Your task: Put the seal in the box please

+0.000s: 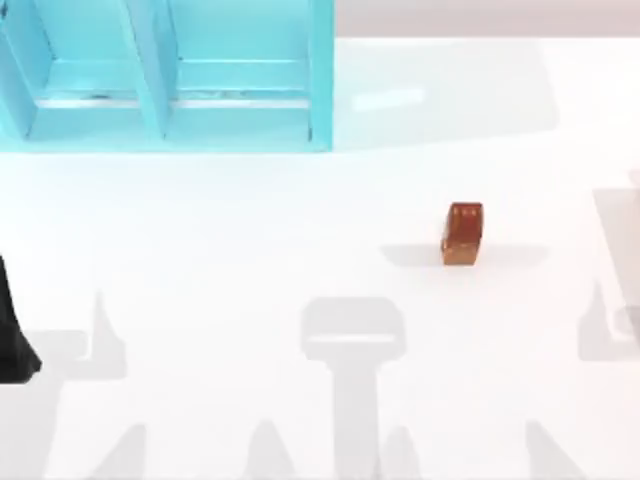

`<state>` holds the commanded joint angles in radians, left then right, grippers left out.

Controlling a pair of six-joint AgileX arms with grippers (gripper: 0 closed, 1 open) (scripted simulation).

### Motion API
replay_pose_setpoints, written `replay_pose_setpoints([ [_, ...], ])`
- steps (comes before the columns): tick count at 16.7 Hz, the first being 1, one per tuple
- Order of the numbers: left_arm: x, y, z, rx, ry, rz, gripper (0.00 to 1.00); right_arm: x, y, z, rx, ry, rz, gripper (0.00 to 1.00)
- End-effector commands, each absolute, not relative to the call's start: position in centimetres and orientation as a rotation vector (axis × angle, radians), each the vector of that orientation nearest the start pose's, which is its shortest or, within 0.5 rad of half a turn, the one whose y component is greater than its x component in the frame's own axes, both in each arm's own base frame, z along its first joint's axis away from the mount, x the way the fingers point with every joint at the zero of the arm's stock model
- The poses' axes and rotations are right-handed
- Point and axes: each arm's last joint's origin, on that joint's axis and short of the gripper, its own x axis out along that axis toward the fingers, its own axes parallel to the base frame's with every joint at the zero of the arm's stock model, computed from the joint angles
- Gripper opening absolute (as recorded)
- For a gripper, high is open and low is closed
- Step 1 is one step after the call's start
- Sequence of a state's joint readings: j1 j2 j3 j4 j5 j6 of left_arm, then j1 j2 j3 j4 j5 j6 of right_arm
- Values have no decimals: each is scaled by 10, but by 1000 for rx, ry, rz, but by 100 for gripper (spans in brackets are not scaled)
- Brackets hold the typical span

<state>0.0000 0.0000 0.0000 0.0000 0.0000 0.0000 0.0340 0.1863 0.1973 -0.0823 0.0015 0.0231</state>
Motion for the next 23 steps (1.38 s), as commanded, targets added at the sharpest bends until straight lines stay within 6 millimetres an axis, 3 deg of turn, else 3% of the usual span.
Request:
replay_pose_setpoints([
  [4, 106, -1, 160, 0, 0, 0, 100, 136, 10, 256, 49, 273, 64, 100],
  [8, 106, -1, 160, 0, 0, 0, 100, 197, 28, 282, 65, 646, 83, 100],
  [11, 106, -1, 160, 0, 0, 0, 100, 254, 50, 273, 53, 988, 74, 100],
  [16, 106, -1, 160, 0, 0, 0, 100, 336, 98, 229, -2, 1468, 14, 100],
  [19, 106, -1, 160, 0, 0, 0, 100, 370, 129, 210, -25, 1602, -19, 100],
  [23, 106, -1, 160, 0, 0, 0, 100, 398, 166, 208, -19, 1622, -28, 100],
])
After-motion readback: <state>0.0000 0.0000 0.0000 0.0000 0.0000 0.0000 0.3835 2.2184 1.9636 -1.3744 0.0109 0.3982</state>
